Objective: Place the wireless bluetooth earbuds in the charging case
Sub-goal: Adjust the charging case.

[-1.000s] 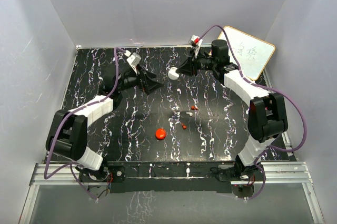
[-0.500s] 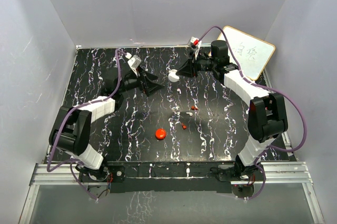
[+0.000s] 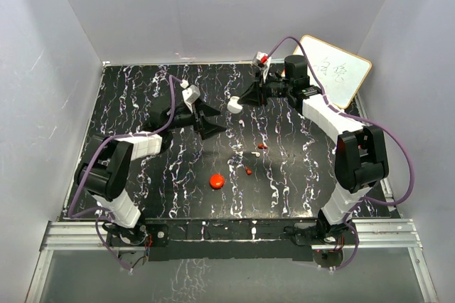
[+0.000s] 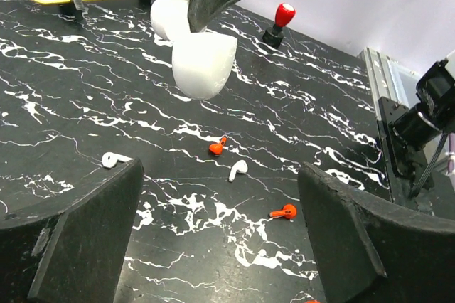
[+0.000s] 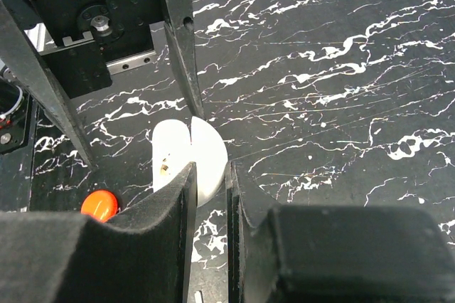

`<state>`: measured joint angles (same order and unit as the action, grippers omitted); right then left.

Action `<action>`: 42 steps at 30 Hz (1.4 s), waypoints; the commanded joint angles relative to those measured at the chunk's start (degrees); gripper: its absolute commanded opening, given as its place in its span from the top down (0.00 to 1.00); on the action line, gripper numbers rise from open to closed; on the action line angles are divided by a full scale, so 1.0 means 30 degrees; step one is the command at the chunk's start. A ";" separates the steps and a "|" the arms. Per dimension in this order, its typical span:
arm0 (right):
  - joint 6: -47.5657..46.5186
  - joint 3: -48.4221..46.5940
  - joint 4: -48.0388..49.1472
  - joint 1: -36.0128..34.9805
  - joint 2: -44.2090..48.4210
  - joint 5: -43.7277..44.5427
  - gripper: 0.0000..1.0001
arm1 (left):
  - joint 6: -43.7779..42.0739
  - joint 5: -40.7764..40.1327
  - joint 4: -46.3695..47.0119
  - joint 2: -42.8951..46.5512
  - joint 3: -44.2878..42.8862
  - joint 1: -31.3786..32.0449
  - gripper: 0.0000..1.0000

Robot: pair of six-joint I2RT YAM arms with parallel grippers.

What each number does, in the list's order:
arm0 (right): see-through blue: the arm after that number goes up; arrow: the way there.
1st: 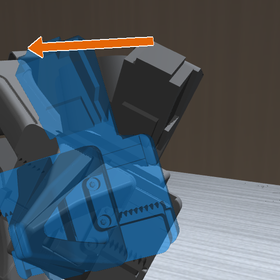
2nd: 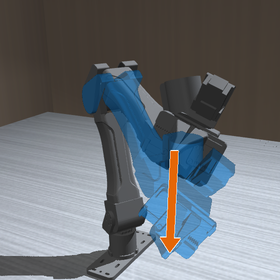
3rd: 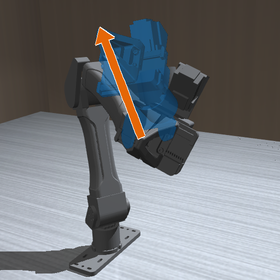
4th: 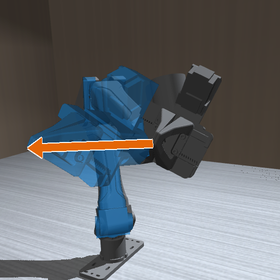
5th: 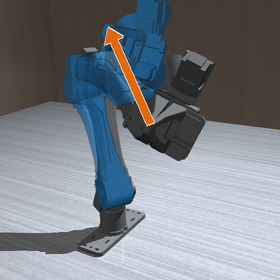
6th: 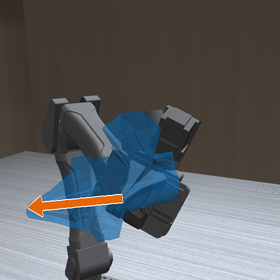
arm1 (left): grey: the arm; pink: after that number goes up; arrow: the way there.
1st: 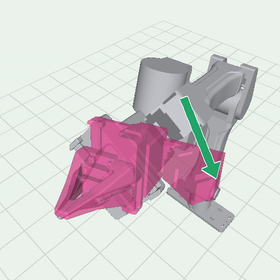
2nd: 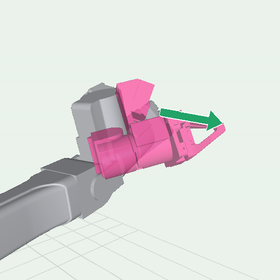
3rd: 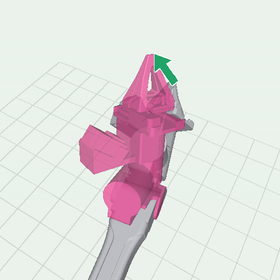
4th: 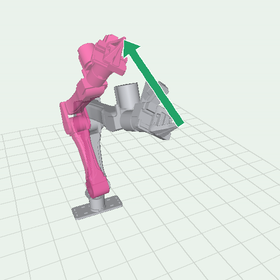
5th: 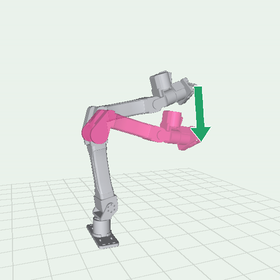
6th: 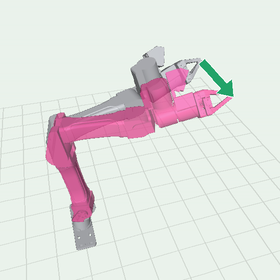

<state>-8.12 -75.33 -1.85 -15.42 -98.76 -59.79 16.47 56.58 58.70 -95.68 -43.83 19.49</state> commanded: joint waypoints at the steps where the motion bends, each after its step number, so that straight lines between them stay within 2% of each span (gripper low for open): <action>1: -0.0804 -0.1099 -0.0125 -0.0044 -0.0094 -0.0700 0.92 | -0.1906 0.1249 0.0806 -0.0228 -0.0804 0.0067 0.13; 8: -0.2007 -0.1597 -0.1349 -0.0346 -0.0773 -0.0638 0.92 | -0.1604 0.2212 0.2756 -0.0758 -0.0781 0.0090 0.16; 16: -0.2724 -0.1755 -0.2148 -0.0761 -0.0933 -0.0238 0.92 | 0.1563 0.2965 0.8154 -0.2528 -0.0988 0.0069 0.33; 18: -0.2781 -0.1755 -0.2209 -0.0798 -0.0876 -0.0200 0.92 | 0.2064 0.3323 0.8454 -0.2926 -0.1362 0.0086 0.40; 24: -0.3038 -0.1871 -0.2501 -0.0935 -0.0884 -0.0156 0.92 | 0.3091 0.4212 0.9392 -0.3665 -0.1944 0.0068 0.41; 28: -0.3135 -0.1942 -0.2635 -0.0997 -0.0937 -0.0155 0.92 | 0.2814 0.4246 0.8542 -0.3662 -0.2186 0.0075 0.42; 29: -0.3152 -0.1954 -0.2636 -0.1032 -0.0919 -0.0174 0.92 | 0.2499 0.4229 0.8041 -0.3584 -0.2228 0.0068 0.41; 30: -0.3153 -0.1960 -0.2636 -0.1077 -0.0903 -0.0143 0.93 | 0.2189 0.4117 0.7506 -0.3483 -0.2259 0.0067 0.35; 31: -0.3167 -0.1988 -0.2664 -0.1097 -0.0890 -0.0128 0.92 | 0.1860 0.4092 0.6999 -0.3390 -0.2237 0.0067 0.08; 32: -0.3158 -0.2011 -0.2691 -0.1125 -0.0885 -0.0108 0.93 | 0.1468 0.3987 0.6537 -0.3203 -0.2172 0.0071 0.02; 38: -0.3186 -0.2049 -0.2753 -0.1239 -0.0855 -0.0022 0.93 | -0.1054 0.2429 0.2493 -0.2008 -0.1840 0.0099 0.01; 42: -0.3196 -0.2078 -0.2783 -0.1236 -0.0775 0.0020 0.93 | -0.1155 0.2115 0.2320 -0.1905 -0.1700 0.0101 0.02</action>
<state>-16.67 -78.35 -11.14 -18.81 -102.26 -59.72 16.69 64.10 68.07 -104.86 -48.75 19.62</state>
